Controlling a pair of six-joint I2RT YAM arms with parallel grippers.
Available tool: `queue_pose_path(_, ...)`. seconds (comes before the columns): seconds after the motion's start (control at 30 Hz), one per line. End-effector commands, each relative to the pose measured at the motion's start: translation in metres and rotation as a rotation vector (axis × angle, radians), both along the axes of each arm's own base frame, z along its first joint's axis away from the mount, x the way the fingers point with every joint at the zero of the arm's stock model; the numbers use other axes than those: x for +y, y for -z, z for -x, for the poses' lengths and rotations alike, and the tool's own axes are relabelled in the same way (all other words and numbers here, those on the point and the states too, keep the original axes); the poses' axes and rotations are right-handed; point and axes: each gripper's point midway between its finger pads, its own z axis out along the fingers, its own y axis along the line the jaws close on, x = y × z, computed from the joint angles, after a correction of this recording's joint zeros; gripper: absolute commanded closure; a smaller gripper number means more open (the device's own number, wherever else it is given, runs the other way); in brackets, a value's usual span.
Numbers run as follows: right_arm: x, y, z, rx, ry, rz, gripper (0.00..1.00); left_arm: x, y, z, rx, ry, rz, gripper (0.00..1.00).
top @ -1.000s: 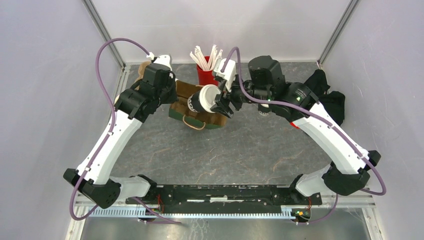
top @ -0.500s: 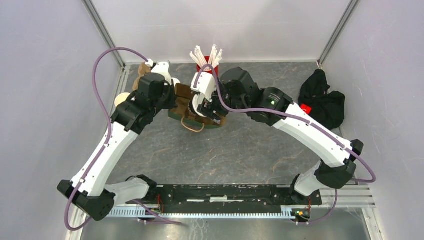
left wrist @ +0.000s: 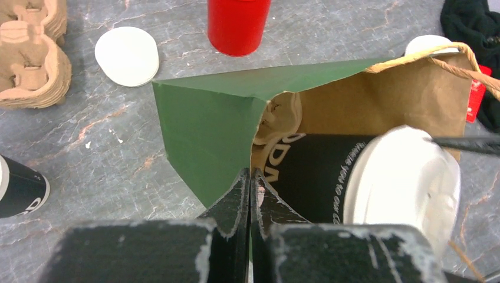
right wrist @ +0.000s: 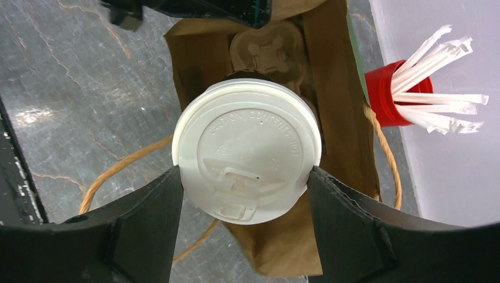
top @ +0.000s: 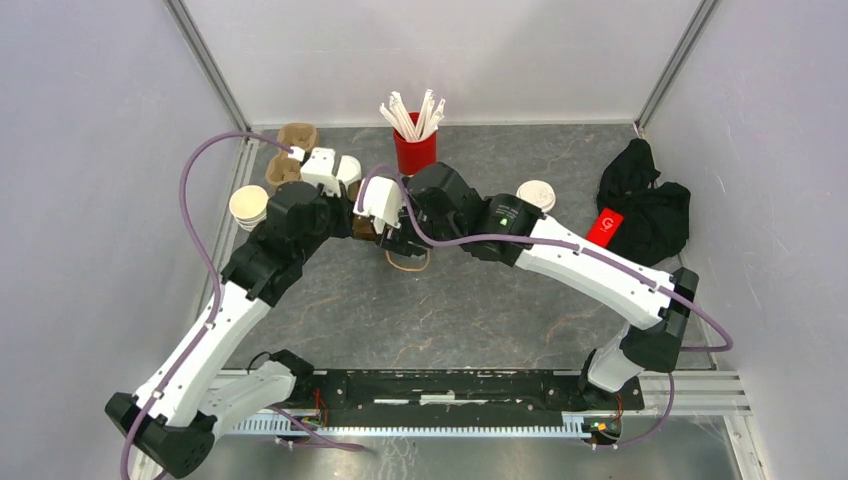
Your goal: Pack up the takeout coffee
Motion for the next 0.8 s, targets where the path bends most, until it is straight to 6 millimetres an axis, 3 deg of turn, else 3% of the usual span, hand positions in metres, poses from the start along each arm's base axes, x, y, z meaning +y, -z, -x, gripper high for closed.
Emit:
queue_pose_path(0.0,0.005,-0.002,-0.011,-0.104,-0.017,0.005,0.51,-0.006,-0.034,0.001,-0.212,0.09,0.015,0.98)
queue_pose_path(0.33,-0.004,0.021,-0.025,-0.246,-0.076,0.15,0.52,-0.013,0.004,0.032,-0.158,0.22,0.007,0.98)
queue_pose_path(0.6,0.002,0.038,-0.029,-0.329,-0.137,0.175,0.53,0.004,0.048,0.043,0.007,0.137,-0.026,0.98)
queue_pose_path(0.77,0.01,0.047,-0.037,-0.351,-0.178,0.236,0.53,0.005,0.072,0.055,0.044,0.154,-0.013,0.98)
